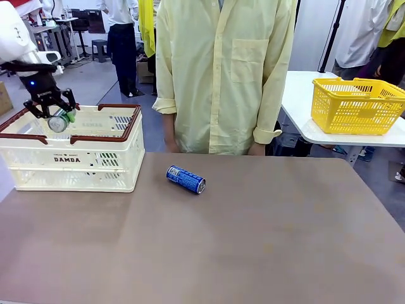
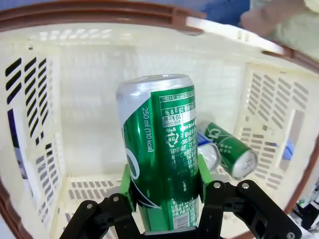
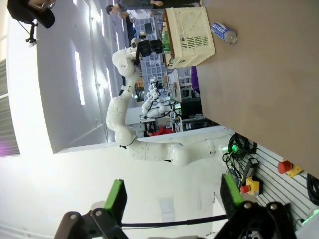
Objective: Place the drinks into the Shopping basket.
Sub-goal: Pick up one drink and place it into the Shopping basket.
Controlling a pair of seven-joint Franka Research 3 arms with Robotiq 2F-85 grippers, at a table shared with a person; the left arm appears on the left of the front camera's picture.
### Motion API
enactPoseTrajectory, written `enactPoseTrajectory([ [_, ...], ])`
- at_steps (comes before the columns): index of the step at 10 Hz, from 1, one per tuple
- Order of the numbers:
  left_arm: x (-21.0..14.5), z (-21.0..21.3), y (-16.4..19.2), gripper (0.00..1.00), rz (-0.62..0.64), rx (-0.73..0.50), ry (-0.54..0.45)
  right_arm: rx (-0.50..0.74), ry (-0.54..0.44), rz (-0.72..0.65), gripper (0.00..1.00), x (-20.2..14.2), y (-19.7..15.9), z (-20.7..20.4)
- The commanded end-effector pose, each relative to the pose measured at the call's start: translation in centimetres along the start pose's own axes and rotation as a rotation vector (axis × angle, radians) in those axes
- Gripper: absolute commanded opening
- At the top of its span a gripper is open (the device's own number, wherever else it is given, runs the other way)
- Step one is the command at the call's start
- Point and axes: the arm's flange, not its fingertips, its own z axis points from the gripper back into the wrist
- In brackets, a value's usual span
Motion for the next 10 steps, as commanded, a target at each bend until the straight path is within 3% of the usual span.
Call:
enactPoseTrajectory([
  [1,0.3,-1.1,1.3,0.00,-0.049,0.020,-0.015,-0.002,0.006,-0.009,1.00,-0.3,0.3,-0.1],
  [5,1.1,-4.2,2.8,0.04,-0.070,0.057,0.059,-0.002,0.006,-0.009,1.00,-0.3,0.3,-0.1],
  [7,1.3,-4.5,2.7,1.00,-0.063,0.075,0.064,-0.002,0.006,-0.009,1.00,-0.3,0.3,-0.1],
  [10,0.9,-3.7,2.3,1.00,-0.064,0.076,0.038,-0.002,0.006,-0.009,1.00,-0.3,0.3,-0.1],
])
